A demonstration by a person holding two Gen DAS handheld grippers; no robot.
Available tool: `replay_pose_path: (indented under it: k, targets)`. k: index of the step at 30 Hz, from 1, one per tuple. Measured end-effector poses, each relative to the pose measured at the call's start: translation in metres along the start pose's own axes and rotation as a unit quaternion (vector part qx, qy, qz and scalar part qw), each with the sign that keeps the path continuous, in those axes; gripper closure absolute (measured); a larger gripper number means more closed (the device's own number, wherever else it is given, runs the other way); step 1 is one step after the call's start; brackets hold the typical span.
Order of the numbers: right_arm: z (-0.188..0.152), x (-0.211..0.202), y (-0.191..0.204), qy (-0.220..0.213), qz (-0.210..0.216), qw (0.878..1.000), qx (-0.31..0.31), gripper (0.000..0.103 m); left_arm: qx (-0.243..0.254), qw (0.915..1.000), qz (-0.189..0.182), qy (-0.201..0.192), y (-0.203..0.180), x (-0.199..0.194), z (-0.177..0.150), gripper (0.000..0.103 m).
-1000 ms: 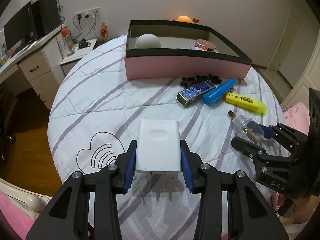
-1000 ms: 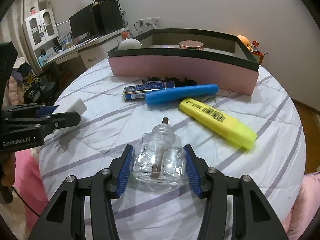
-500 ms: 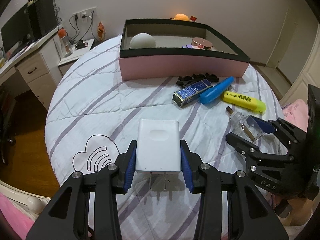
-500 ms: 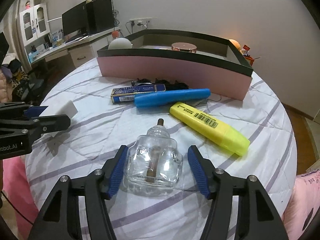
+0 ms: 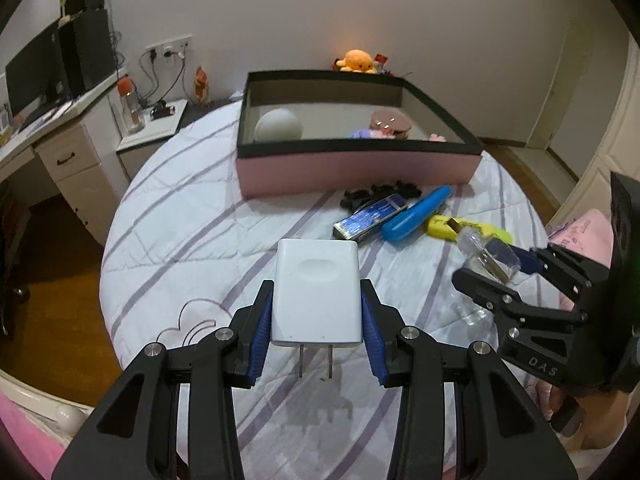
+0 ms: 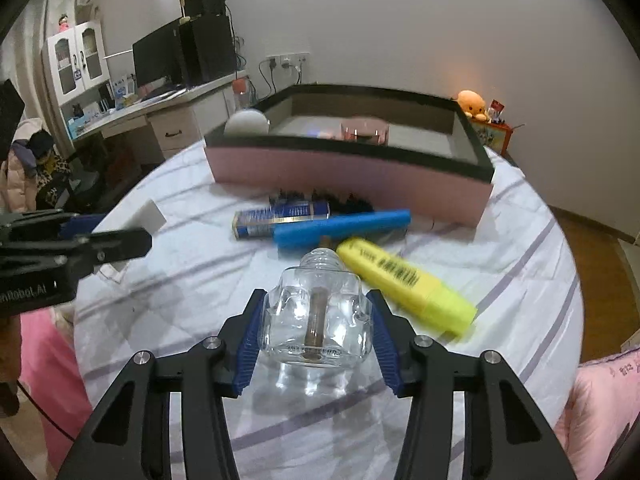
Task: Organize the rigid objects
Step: 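Carry the white charger and glass bottle over the pink box and lower them in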
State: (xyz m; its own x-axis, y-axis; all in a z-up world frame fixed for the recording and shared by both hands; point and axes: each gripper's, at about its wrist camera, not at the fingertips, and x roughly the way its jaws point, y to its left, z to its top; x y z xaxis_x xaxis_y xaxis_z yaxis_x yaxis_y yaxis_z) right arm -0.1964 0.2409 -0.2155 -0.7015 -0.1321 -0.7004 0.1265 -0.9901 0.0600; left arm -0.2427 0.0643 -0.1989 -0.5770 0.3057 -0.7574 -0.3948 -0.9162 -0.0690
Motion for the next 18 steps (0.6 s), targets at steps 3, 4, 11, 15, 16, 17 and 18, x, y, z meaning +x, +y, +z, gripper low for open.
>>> replay_pose_path:
  k: [3,4,11,15,16,17,18]
  targets:
    - [0.011,-0.006,-0.005,-0.013,-0.001,1.0,0.002,0.052,0.004,1.0,0.0,-0.008,-0.003,-0.004,0.006,0.062]
    - [0.016,-0.007,-0.007,-0.018,-0.002,1.0,0.003,0.052,0.005,0.9999,-0.001,-0.011,-0.005,-0.005,0.009,0.062]
    - [0.046,-0.016,-0.017,-0.047,-0.004,0.999,0.003,0.052,0.021,0.9992,0.001,-0.033,-0.018,-0.008,0.039,0.062]
    - [0.07,-0.018,-0.025,-0.064,-0.004,0.998,-0.003,0.052,0.031,0.9985,-0.007,-0.045,-0.026,-0.005,0.064,0.062]
    - [0.076,-0.017,-0.028,-0.067,-0.006,0.998,-0.004,0.052,0.035,0.9983,-0.01,-0.046,-0.027,-0.003,0.072,0.062]
    - [0.081,-0.016,-0.03,-0.069,-0.008,0.998,-0.006,0.052,0.037,0.9981,-0.011,-0.049,-0.027,-0.001,0.08,0.062]
    - [0.088,-0.014,-0.033,-0.07,-0.009,0.998,-0.008,0.052,0.04,0.9979,-0.011,-0.05,-0.028,0.001,0.086,0.062]
